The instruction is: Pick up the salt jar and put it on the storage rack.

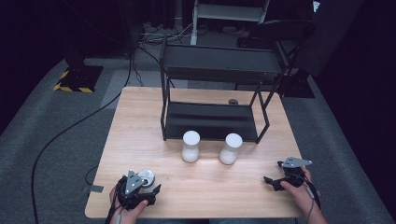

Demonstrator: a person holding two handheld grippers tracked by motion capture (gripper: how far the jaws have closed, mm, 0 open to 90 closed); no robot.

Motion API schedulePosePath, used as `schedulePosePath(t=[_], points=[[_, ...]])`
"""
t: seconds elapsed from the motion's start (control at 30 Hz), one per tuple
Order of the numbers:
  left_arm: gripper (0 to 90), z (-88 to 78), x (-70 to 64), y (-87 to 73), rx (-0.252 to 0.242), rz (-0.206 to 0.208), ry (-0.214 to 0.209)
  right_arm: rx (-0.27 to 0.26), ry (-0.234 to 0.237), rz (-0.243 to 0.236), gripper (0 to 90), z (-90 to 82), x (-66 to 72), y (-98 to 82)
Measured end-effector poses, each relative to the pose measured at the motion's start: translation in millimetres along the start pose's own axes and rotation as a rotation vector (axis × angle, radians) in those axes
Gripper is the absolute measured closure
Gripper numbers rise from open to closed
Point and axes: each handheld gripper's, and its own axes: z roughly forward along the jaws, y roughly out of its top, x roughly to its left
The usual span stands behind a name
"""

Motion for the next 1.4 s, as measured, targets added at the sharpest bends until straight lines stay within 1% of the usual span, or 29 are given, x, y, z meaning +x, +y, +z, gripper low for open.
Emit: schedulePosePath(t=[0.03, 0.07, 0.1, 0.27, 0.33, 0.53, 0.7, 0.8, 0.87, 1.0, 1.1, 1.23, 1.4], points=[[25.1, 0.3, -5.8, 0.1, 0.004, 0.002, 0.031, 0.0, 0.0, 0.0, 0.3, 0.0, 0.0, 0.0], [27.2, 0.3, -5.8, 0.1, 0.004, 0.002, 0.031, 0.0, 0.0, 0.0, 0.3, 0.0, 0.0, 0.0], [29.4, -0.1, -9.7, -0.5, 0.004, 0.0, 0.053, 0.0, 0.0, 0.0, 0.2, 0.0, 0.0, 0.0], [30.3, 0.0, -8.9, -3.0, -0.008, -0.009, 0.049, 0.0, 0.0, 0.0, 0.2, 0.0, 0.0, 0.0], [30.4, -0.1, -7.0, -2.3, -0.005, -0.004, 0.042, 0.0, 0.0, 0.0, 0.2, 0.0, -0.1, 0.0], [30.5, -0.1, -5.8, -0.4, 0.001, -0.001, 0.038, 0.001, -0.001, -0.001, 0.2, 0.0, 0.1, 0.1], [30.5, 0.0, -5.3, 2.6, 0.01, -0.009, 0.037, 0.001, -0.001, 0.0, 0.2, 0.0, 0.1, 0.1], [30.5, -0.4, -4.4, 4.1, 0.0, -0.011, 0.036, 0.0, -0.001, -0.001, 0.2, 0.0, 0.1, 0.1], [30.5, -1.8, -3.8, 6.2, -0.007, -0.01, 0.035, 0.001, 0.0, -0.001, 0.2, 0.0, 0.1, 0.1], [30.5, -5.8, -2.4, 16.8, -0.002, -0.019, 0.024, 0.001, -0.001, 0.0, 0.2, 0.0, 0.1, 0.1], [30.5, -6.6, -2.6, 20.4, -0.006, -0.022, 0.024, 0.001, -0.001, 0.0, 0.2, 0.0, 0.1, 0.1], [30.5, -7.4, -1.8, 26.5, -0.016, -0.016, 0.025, 0.001, -0.001, -0.001, 0.2, 0.0, 0.1, 0.1], [30.5, -7.5, 0.3, 36.0, -0.022, -0.017, 0.016, 0.001, -0.001, -0.001, 0.2, 0.0, 0.1, 0.1]])
